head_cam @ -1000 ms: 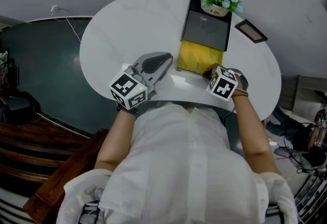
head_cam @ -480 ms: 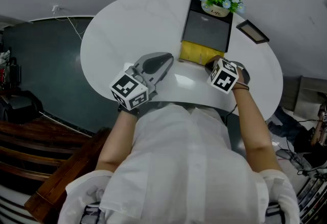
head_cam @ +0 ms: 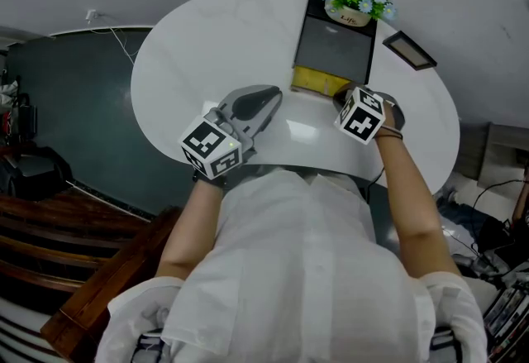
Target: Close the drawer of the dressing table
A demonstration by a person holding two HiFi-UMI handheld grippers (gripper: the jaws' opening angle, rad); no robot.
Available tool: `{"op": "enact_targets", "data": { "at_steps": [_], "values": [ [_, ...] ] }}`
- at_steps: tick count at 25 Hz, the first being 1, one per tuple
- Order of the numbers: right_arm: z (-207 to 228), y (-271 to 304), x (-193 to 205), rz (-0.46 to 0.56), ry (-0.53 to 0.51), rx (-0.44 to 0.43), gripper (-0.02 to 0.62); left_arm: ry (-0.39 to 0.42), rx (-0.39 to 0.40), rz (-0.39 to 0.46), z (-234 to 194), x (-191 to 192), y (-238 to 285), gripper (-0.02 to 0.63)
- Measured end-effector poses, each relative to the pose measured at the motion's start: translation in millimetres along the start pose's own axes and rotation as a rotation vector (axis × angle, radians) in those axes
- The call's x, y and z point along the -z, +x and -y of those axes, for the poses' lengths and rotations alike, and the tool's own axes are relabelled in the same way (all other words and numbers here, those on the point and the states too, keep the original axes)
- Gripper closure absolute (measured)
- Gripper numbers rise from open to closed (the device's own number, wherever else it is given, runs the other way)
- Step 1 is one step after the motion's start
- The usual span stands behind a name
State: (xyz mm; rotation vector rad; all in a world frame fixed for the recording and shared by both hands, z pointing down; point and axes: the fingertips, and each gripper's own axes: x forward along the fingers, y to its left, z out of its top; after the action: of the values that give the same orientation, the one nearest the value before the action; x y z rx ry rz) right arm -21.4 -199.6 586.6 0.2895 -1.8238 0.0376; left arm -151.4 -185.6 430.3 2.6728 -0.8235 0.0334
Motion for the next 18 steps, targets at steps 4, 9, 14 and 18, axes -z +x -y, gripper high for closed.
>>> {"op": "enact_targets", "data": {
  "at_steps": [4,9,14,18],
  "values": [
    [10,2,0,0.003,0.013,0.028,0.574,0.001,0.002,-0.001,1,-1,3,0.584],
    [18,2,-1,0.004,0.014,0.056,0.574,0.004,0.003,-0.003,3,0,1,0.584],
    [27,4,0,0.005,0.032,0.090,0.574,0.003,-0.001,-0.011,3,2,0,0.584],
    [34,5,0,0.010,0.044,0.114,0.574,0.003,-0.004,-0.013,3,3,0,0.584]
  ]
}}
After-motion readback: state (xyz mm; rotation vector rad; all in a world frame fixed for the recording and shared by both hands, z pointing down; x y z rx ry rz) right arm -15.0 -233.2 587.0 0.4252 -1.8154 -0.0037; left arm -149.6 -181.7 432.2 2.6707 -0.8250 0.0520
